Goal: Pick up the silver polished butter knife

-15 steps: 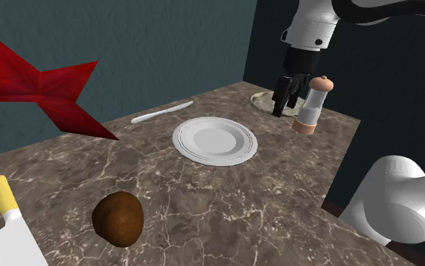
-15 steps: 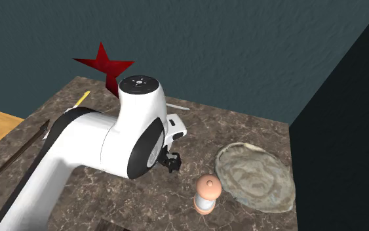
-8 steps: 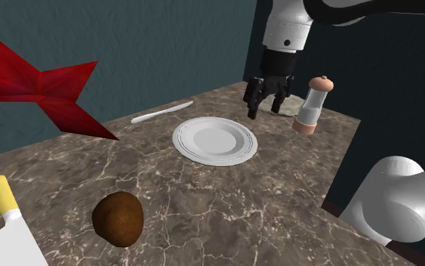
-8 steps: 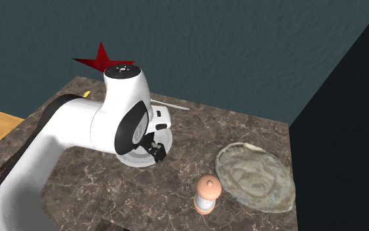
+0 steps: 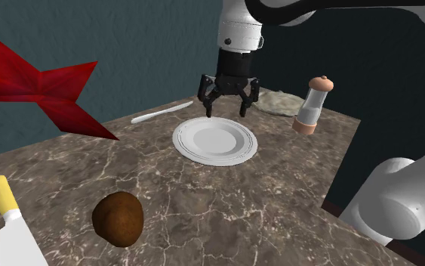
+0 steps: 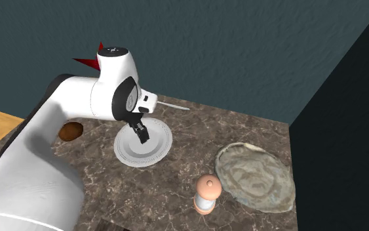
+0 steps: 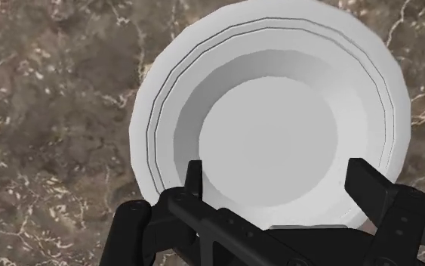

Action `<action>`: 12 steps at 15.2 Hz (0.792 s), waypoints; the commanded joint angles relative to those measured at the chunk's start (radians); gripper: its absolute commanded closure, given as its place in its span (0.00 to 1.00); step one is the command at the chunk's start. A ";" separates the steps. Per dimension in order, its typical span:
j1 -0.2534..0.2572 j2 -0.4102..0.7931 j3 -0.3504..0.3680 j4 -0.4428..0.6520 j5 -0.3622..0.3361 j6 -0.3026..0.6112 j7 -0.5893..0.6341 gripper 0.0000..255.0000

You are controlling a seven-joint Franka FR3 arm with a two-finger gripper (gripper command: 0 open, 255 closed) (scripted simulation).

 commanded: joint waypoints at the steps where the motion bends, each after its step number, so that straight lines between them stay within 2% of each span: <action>1: -0.027 0.087 0.047 0.068 -0.012 0.023 0.129 0.00; 7: -0.073 0.352 0.149 0.294 -0.113 0.050 0.499 0.00; 12: -0.049 0.588 0.169 0.523 -0.238 0.028 0.790 0.00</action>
